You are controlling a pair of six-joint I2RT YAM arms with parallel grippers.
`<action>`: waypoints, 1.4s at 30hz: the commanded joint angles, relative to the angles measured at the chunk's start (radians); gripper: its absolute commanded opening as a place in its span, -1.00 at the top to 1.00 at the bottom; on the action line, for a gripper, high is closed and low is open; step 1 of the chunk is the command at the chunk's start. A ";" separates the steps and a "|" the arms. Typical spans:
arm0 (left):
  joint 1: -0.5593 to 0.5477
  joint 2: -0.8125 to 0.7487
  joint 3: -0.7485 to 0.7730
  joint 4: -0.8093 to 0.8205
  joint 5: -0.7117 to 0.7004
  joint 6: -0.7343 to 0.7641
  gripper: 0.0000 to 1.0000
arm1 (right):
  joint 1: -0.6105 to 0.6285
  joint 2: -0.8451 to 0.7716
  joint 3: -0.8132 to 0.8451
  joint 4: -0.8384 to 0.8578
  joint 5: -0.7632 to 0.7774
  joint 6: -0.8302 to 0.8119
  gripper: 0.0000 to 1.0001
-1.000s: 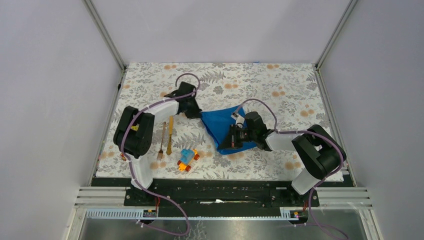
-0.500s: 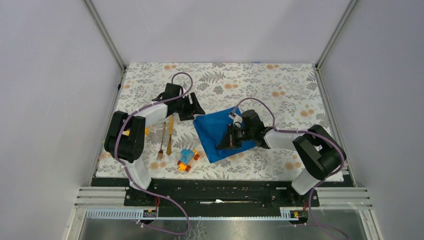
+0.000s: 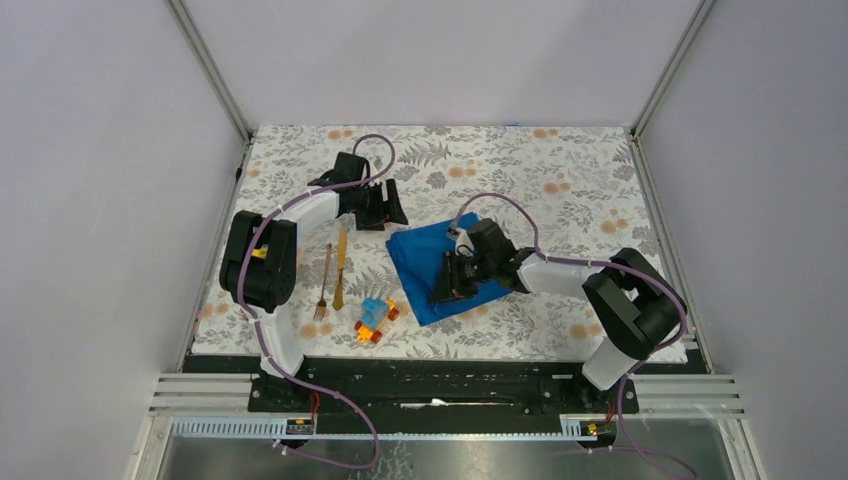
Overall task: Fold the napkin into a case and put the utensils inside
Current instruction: Pick up the lower triangle-folded napkin from the center of the board.
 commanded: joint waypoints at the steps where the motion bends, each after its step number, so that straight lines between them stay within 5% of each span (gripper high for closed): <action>1: 0.036 -0.027 -0.017 0.025 0.058 -0.011 -0.54 | 0.123 0.016 0.144 -0.292 0.233 -0.155 0.16; 5: 0.073 -0.081 -0.024 0.017 0.084 -0.020 -0.55 | 0.209 0.039 0.264 -0.503 0.430 -0.224 -0.28; 9: 0.109 -0.117 -0.023 0.006 0.099 -0.027 -0.55 | 0.291 0.087 0.369 -0.639 0.615 -0.262 -0.46; 15: 0.155 -0.126 -0.058 0.040 0.208 -0.045 -0.55 | 0.360 0.207 0.527 -0.753 0.739 -0.308 -0.23; 29: 0.207 -0.192 -0.129 0.164 0.320 -0.140 -0.55 | 0.390 0.425 0.737 -0.897 0.704 -0.284 -0.38; 38: 0.232 -0.223 -0.161 0.218 0.354 -0.181 -0.55 | 0.390 0.579 0.778 -0.970 0.703 -0.267 -0.10; 42: 0.245 -0.235 -0.170 0.235 0.364 -0.189 -0.56 | 0.396 0.641 0.776 -0.983 0.723 -0.246 -0.22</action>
